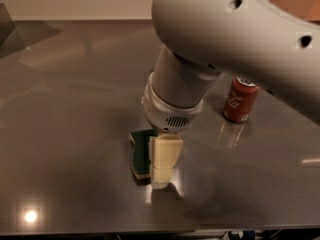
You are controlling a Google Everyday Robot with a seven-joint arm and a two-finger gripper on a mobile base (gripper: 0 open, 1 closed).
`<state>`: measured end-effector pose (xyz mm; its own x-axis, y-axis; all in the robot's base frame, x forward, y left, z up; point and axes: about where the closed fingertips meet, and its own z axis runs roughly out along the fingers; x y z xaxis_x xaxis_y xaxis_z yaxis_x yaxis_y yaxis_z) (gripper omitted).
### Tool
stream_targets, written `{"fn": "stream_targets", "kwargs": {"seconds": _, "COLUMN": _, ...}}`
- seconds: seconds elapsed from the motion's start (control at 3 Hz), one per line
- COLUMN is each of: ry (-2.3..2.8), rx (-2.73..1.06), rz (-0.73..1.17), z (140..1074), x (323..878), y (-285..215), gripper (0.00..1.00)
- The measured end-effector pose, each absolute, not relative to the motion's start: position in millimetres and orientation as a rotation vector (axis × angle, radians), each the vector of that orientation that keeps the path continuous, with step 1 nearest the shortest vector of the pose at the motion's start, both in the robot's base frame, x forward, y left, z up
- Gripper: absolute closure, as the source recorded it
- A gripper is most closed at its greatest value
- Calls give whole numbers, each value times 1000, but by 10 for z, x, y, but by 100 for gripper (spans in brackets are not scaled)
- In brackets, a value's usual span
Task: Pick sponge
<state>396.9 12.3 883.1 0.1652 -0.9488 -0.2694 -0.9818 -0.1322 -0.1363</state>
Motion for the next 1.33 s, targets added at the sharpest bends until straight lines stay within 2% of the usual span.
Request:
{"fn": "stream_targets", "kwargs": {"seconds": 0.67, "ry": 1900, "rx": -2222, "rz": 190, "z": 8294, "x": 4102, "y": 135, "gripper": 0}}
{"fn": "stream_targets", "kwargs": {"seconds": 1.0, "ry": 1919, "rx": -2221, "rz": 212, "z": 8226, "x": 4166, "y": 84, "gripper": 17}}
{"fn": "stream_targets", "kwargs": {"seconds": 1.33, "ry": 1926, "rx": -2214, "rz": 256, "z": 8237, "x": 4204, "y": 53, "gripper": 41}}
